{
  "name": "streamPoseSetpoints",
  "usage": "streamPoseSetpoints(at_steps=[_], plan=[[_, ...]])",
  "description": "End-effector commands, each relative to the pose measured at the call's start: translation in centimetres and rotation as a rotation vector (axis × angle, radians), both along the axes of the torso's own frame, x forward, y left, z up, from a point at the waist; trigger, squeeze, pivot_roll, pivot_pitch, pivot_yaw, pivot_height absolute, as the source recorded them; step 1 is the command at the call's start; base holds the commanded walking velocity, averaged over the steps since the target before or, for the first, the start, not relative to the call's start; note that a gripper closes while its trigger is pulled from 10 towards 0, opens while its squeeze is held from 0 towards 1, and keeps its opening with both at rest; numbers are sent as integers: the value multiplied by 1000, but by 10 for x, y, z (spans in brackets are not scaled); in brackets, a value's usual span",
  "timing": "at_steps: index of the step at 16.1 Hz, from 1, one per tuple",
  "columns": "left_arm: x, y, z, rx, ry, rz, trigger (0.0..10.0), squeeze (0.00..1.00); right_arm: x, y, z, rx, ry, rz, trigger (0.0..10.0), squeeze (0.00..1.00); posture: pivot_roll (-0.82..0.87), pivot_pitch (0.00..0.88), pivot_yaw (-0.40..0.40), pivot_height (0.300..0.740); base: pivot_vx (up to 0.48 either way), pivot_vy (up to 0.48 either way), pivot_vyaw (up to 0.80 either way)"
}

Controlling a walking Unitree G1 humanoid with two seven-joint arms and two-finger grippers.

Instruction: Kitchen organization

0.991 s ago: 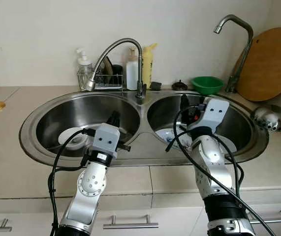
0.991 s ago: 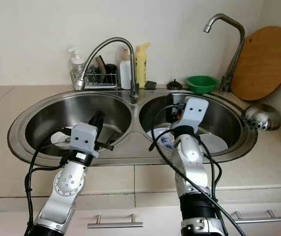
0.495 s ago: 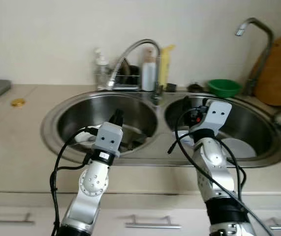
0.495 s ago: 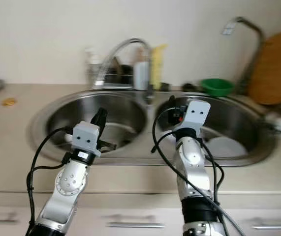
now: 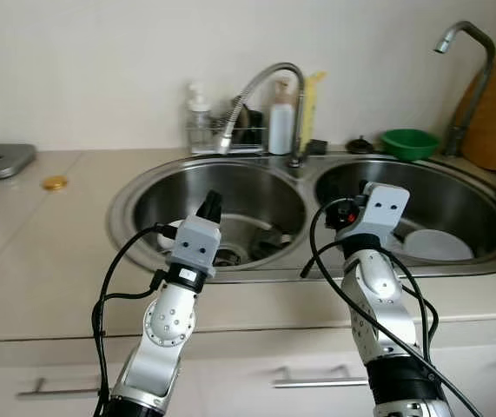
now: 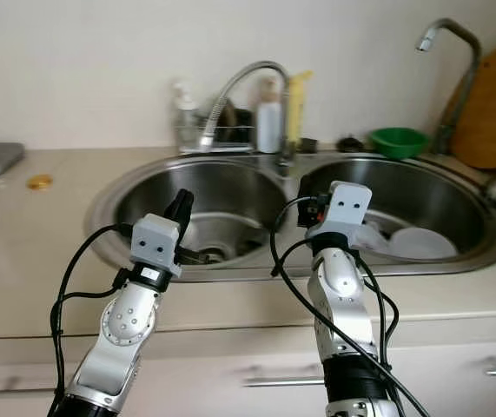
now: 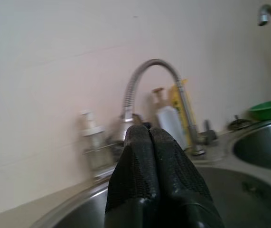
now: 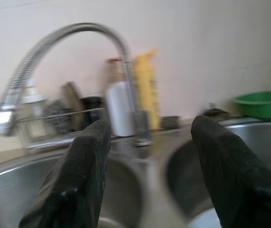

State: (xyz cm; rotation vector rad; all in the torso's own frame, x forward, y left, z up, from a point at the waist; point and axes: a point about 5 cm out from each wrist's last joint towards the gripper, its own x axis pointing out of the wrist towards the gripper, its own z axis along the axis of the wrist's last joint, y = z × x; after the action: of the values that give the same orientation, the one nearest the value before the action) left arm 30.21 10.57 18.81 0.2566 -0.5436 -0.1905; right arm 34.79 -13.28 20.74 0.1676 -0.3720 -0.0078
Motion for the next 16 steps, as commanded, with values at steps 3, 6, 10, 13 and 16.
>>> streamPoseSetpoints(at_steps=[3,6,10,13,16], plan=[[-1,6,2,11,-12,19,10000,0,-5,14,-1,-41,-12,41,10000,0,40,0,-7,740,0,360,0],[-1,6,2,15,-25,12,10000,0,-7,16,-5,-48,-7,47,10000,0,39,0,-5,740,0,84,0],[-2,5,1,19,-29,7,10000,0,-10,18,-9,-64,-3,60,10000,0,38,0,-6,740,0,0,0],[-1,4,-1,34,-20,9,10000,0,-12,18,-12,-57,6,66,10000,0,39,0,-6,740,0,0,-533],[-2,4,-2,39,-22,9,10000,0,-14,18,-13,-60,-3,64,10000,0,38,0,-4,740,0,-80,-800]])
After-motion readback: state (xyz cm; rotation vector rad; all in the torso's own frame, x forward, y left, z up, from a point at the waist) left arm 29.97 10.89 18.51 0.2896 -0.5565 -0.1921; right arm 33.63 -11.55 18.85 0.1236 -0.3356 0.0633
